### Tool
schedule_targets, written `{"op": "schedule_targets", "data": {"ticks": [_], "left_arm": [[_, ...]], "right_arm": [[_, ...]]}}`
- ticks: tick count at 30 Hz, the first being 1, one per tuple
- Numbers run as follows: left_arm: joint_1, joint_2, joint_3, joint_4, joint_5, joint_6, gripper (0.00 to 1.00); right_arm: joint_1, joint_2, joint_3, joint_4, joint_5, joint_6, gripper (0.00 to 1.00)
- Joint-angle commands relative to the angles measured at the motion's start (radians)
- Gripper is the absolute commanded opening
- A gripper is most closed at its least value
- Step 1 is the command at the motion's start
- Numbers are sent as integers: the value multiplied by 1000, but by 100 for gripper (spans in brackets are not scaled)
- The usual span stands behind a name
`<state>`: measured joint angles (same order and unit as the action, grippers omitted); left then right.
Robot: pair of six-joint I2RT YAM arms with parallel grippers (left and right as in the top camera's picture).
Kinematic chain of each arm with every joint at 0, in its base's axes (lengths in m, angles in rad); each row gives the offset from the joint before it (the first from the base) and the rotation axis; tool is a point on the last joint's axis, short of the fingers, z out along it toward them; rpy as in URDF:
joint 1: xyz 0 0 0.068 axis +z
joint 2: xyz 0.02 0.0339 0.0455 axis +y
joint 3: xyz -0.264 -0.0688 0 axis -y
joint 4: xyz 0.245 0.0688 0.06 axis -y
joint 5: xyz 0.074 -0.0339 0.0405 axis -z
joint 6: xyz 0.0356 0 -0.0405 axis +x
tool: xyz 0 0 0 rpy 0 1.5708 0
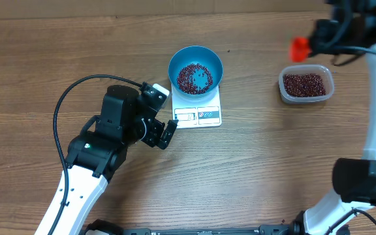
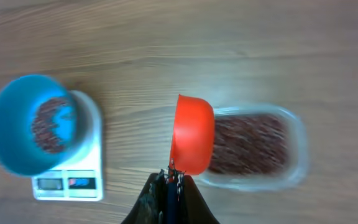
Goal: Scoop item into bowl and weigh 150g on scale
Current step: 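Return the empty scoop with the right gripper to the bean tub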
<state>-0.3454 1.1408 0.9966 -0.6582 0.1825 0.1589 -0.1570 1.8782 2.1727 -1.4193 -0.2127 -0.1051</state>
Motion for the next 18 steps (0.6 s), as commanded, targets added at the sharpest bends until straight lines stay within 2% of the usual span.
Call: {"op": "schedule_targets", "data": {"ticks": [1, 5, 12, 18], "left_arm": [[-1, -2, 23, 0, -6, -10, 100], [-1, -2, 23, 1, -6, -10, 99], [-1, -2, 23, 0, -6, -10, 100], [-1, -2, 23, 1, -6, -10, 100]], "right_arm": [[-66, -20, -25, -5, -13, -28, 4], [-108, -19, -105, 14, 1, -57, 4], [-97, -19, -280, 127, 222, -56, 4], [-81, -19, -359, 216, 267, -57, 4]]}}
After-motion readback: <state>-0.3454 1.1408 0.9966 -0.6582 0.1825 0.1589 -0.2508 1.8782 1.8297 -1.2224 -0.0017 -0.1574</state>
